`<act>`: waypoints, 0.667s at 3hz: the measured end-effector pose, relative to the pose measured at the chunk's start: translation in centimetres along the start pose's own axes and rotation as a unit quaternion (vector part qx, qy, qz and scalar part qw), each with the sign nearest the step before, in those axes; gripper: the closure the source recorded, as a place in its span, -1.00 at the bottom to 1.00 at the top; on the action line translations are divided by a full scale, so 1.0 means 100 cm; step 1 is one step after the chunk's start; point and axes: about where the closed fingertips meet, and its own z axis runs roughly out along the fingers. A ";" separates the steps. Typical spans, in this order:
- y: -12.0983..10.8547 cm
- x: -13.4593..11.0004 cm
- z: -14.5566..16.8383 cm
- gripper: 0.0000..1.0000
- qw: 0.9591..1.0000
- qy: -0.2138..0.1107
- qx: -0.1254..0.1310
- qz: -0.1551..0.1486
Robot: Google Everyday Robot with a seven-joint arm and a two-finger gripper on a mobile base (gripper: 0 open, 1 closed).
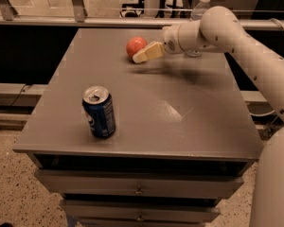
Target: Move apple near pepsi can
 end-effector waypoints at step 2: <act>0.021 -0.014 0.036 -1.00 0.999 -0.012 -0.034 0.004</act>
Offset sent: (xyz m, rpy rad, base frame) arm 0.0104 0.0564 -0.0053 0.0474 0.0264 0.0756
